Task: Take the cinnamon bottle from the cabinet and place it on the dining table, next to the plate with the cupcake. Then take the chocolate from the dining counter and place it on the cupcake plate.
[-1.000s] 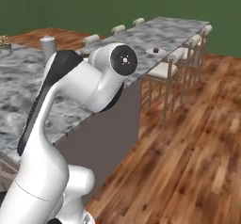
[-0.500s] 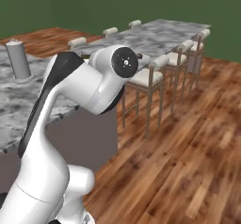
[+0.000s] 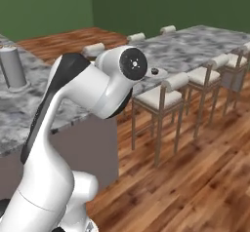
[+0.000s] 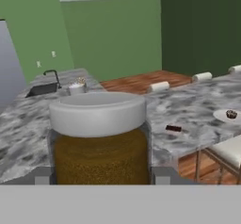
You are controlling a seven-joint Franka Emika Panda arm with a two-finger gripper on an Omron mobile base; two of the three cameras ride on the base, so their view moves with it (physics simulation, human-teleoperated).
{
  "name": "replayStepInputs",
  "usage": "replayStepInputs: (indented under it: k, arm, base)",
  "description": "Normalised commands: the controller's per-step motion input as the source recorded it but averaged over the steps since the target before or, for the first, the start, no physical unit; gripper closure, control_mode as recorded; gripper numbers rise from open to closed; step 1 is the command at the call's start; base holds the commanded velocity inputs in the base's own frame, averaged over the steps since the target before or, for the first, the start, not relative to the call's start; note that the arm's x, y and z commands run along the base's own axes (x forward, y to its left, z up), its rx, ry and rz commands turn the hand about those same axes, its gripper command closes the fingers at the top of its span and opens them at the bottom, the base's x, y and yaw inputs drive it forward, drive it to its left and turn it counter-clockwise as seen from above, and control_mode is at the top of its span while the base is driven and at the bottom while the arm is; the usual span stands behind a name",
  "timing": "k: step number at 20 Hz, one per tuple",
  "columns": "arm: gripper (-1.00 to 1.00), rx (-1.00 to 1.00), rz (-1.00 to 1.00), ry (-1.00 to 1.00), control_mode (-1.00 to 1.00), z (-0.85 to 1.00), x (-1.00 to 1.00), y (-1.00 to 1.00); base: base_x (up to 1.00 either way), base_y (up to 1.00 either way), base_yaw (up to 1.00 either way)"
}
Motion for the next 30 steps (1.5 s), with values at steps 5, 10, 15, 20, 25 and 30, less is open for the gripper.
replayStepInputs:
  k: [5,10,15,20,25,30]
  arm:
    - [1.00,0.00,0.00,0.00,1.00,0.00,0.00,0.00]
    - [1.00,0.00,0.00,0.00,1.00,0.00,0.00,0.00]
    - [1.00,0.00,0.00,0.00,1.00,0.00,0.00,0.00]
    - [1.00,0.00,0.00,0.00,1.00,0.00,0.00,0.00]
    - [1.00,0.00,0.00,0.00,1.00,0.00,0.00,0.00]
    - [1.00,0.00,0.00,0.00,1.00,0.00,0.00,0.00]
  base:
    - [0.62,-0.57,0.51]
    - [0.39,-0.52,0.57]
    - [0.50,-0.80,0.44]
    - [0.58,-0.50,0.31]
    - [0.70,-0.11,0.34]
    - [0.73,-0.54,0.26]
